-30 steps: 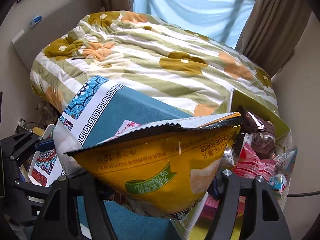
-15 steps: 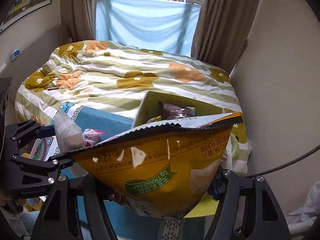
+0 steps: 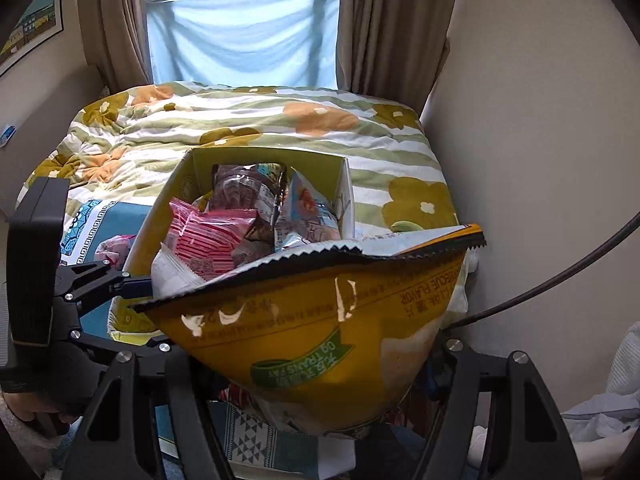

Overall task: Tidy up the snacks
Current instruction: 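Carry both snacks over the cardboard box and open both grippers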

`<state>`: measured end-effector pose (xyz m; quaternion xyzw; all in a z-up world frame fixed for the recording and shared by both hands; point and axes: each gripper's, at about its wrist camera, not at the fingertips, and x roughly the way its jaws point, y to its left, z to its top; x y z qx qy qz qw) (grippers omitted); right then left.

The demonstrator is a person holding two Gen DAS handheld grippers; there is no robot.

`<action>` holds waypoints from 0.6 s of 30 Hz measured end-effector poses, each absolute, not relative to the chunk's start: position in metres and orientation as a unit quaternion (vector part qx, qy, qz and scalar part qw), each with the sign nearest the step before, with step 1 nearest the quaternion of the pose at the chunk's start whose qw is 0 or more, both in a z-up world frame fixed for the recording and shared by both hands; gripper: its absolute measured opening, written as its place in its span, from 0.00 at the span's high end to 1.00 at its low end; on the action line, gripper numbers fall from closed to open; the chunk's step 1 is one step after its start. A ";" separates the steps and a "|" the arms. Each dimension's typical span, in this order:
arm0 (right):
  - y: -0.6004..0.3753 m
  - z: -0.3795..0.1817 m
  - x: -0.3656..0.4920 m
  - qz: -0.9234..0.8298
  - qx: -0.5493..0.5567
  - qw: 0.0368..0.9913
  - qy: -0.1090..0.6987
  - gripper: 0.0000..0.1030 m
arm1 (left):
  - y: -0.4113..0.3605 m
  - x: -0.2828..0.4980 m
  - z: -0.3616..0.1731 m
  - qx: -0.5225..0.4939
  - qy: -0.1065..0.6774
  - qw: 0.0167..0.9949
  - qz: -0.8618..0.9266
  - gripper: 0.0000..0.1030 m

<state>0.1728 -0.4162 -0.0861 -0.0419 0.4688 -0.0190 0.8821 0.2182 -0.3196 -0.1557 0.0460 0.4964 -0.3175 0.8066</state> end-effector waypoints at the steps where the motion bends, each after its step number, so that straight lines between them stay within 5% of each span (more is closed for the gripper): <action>1: -0.422 -0.088 0.173 -0.019 -0.041 0.882 0.469 0.37 | -0.325 0.220 -0.158 0.046 0.497 0.807 -0.314 0.42; 4: -0.439 -0.090 0.172 -0.015 -0.037 0.883 0.469 0.37 | -0.334 0.223 -0.159 0.042 0.493 0.815 -0.301 0.40; 8: -0.448 -0.092 0.175 -0.001 -0.036 0.883 0.469 0.37 | -0.327 0.216 -0.147 0.040 0.473 0.836 -0.274 0.01; 18: -0.420 -0.109 0.196 0.071 -0.051 0.871 0.484 0.37 | -0.243 0.209 -0.140 0.003 0.479 0.859 -0.179 0.01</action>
